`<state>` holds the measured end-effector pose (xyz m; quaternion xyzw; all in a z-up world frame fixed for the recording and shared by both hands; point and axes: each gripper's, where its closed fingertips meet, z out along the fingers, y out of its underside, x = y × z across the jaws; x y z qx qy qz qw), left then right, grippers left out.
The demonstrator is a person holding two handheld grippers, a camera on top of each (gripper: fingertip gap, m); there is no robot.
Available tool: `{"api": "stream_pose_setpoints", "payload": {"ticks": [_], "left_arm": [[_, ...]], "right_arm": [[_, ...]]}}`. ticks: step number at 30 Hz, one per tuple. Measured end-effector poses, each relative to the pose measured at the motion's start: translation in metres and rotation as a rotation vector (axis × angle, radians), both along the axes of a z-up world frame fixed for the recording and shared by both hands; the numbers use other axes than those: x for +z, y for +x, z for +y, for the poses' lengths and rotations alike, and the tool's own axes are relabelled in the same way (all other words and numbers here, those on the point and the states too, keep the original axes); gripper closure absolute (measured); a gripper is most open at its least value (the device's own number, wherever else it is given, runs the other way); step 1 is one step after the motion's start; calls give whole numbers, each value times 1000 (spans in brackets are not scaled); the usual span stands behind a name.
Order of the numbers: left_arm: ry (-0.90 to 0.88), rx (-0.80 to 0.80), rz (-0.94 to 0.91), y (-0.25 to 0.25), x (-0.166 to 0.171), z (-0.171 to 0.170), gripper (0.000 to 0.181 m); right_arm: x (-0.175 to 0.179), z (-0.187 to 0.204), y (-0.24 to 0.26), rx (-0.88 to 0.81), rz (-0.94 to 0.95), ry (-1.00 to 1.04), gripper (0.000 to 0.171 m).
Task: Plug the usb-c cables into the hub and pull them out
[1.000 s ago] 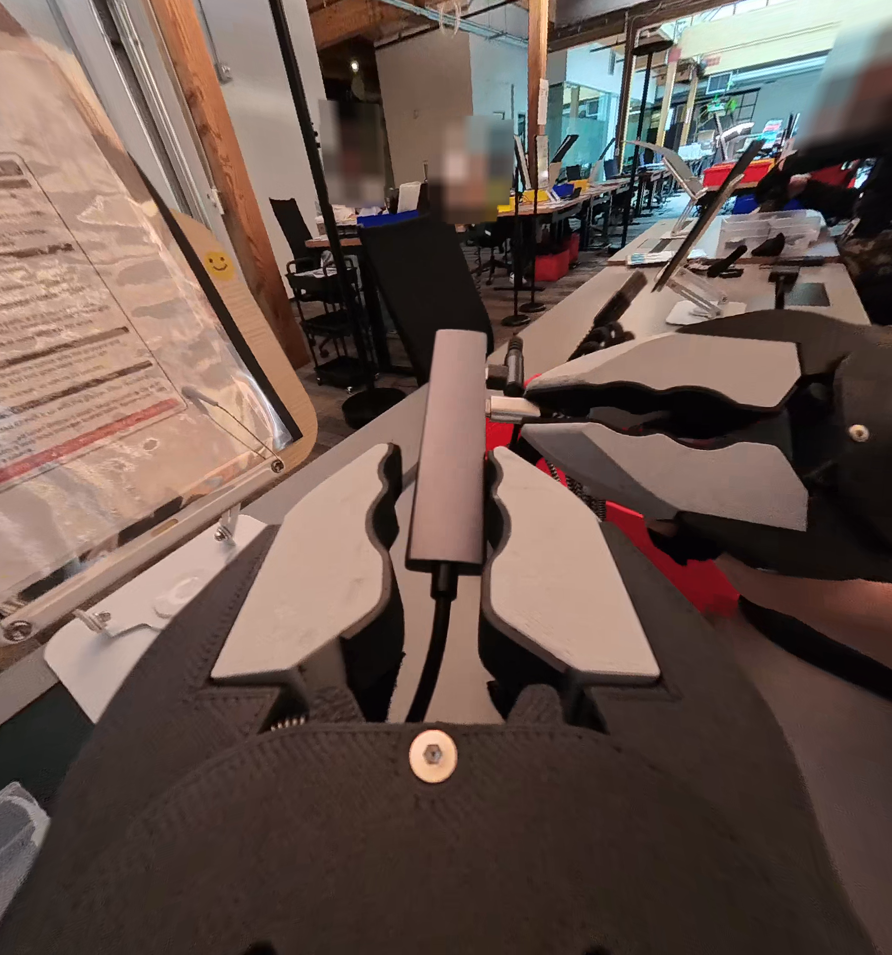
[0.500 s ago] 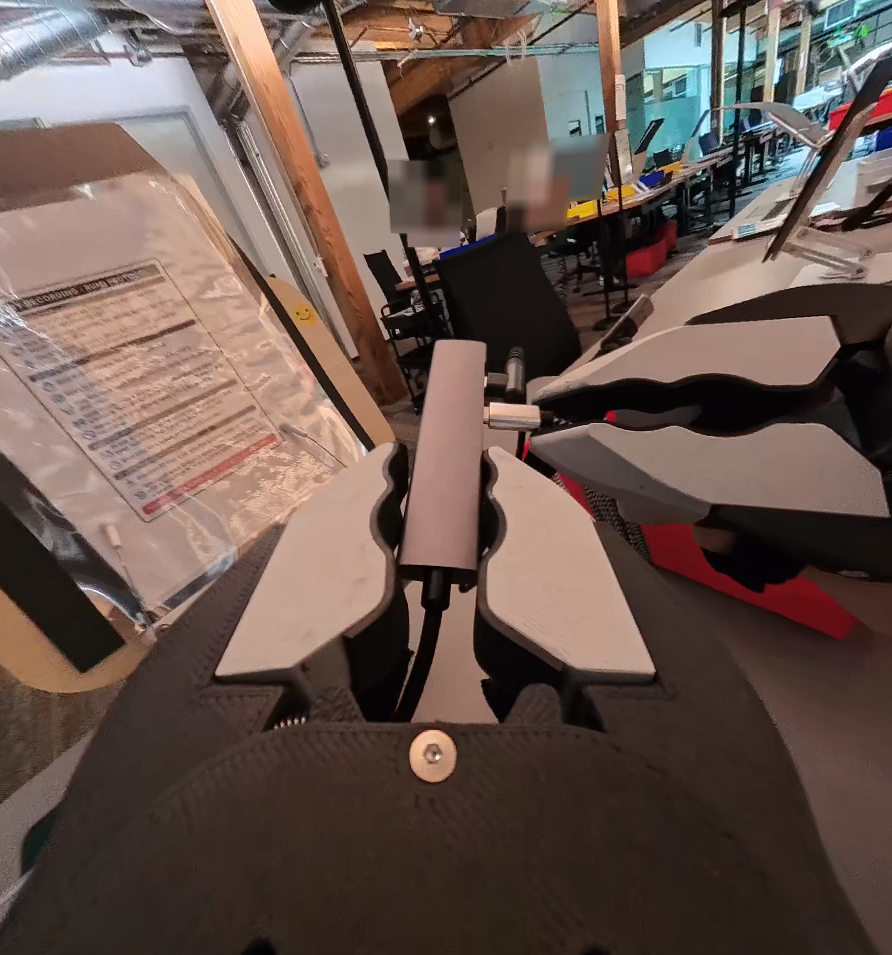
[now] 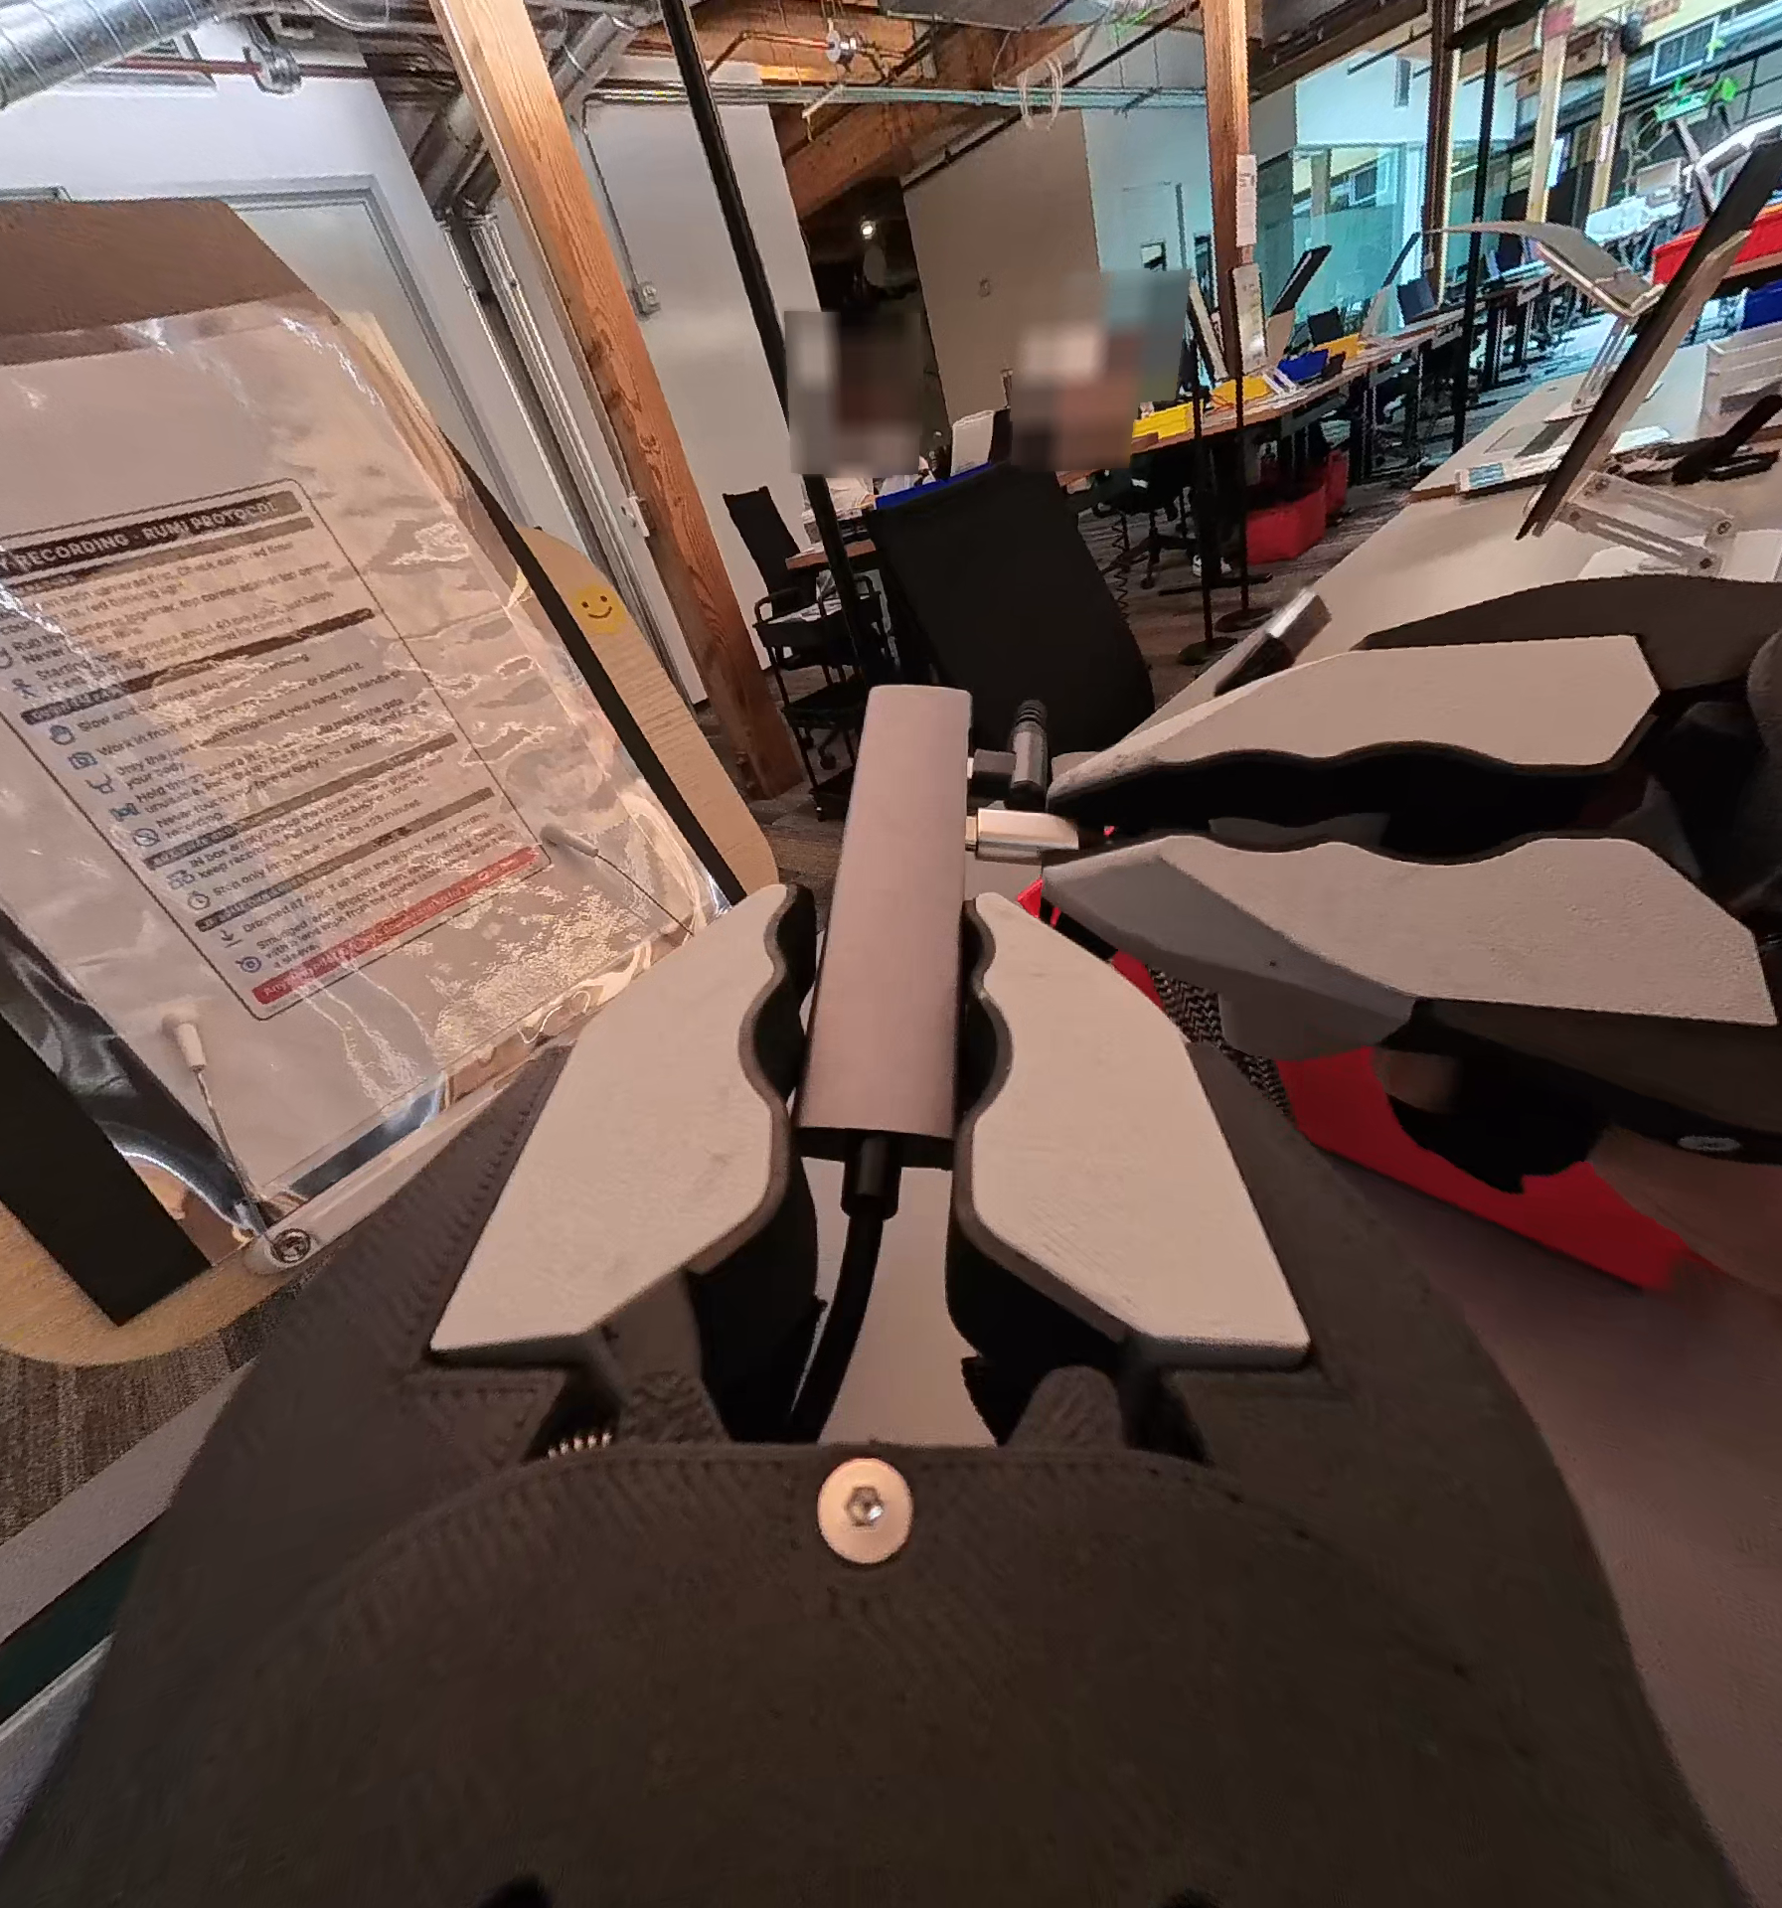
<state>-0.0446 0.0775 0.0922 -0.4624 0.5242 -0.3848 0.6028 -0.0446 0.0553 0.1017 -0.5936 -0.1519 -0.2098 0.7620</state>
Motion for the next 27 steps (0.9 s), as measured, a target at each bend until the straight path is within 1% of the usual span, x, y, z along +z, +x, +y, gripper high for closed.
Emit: {"api": "stream_pose_setpoints", "payload": {"ticks": [8, 13, 16, 17, 18, 19, 20, 21, 22, 23, 25, 27], "left_arm": [[0, 6, 9, 1, -1, 2, 156], [121, 41, 10, -1, 9, 2, 155], [141, 52, -9, -2, 15, 4, 156], [124, 73, -19, -3, 16, 8, 156], [130, 173, -43, -8, 20, 28, 156], [117, 222, -47, -13, 22, 45, 156], [33, 193, -56, -18, 23, 55, 156], [-74, 111, -69, -21, 26, 56, 156], [-141, 30, -82, -25, 30, 54, 155], [-182, -10, -92, -30, 35, 55, 155], [-211, -62, -112, -40, 46, 53, 155], [-199, -55, -126, -47, 53, 54, 156]], "right_arm": [[-3, 3, 3, -21, 17, -41, 160], [3, 2, 2, -7, 69, -11, 160], [8, 3, 1, -20, 104, 4, 161], [8, 4, 0, -24, 117, 3, 161], [8, 3, -7, 3, 130, 8, 161], [7, 2, -14, 19, 138, 0, 162], [6, 3, -20, 11, 120, -13, 162], [9, 3, -24, 14, 91, -9, 162], [11, 4, -25, 23, 78, -9, 162], [10, 5, -23, 33, 81, -26, 162], [9, 6, -18, 93, 102, -74, 162], [8, 4, -14, 145, 109, -146, 162]]}}
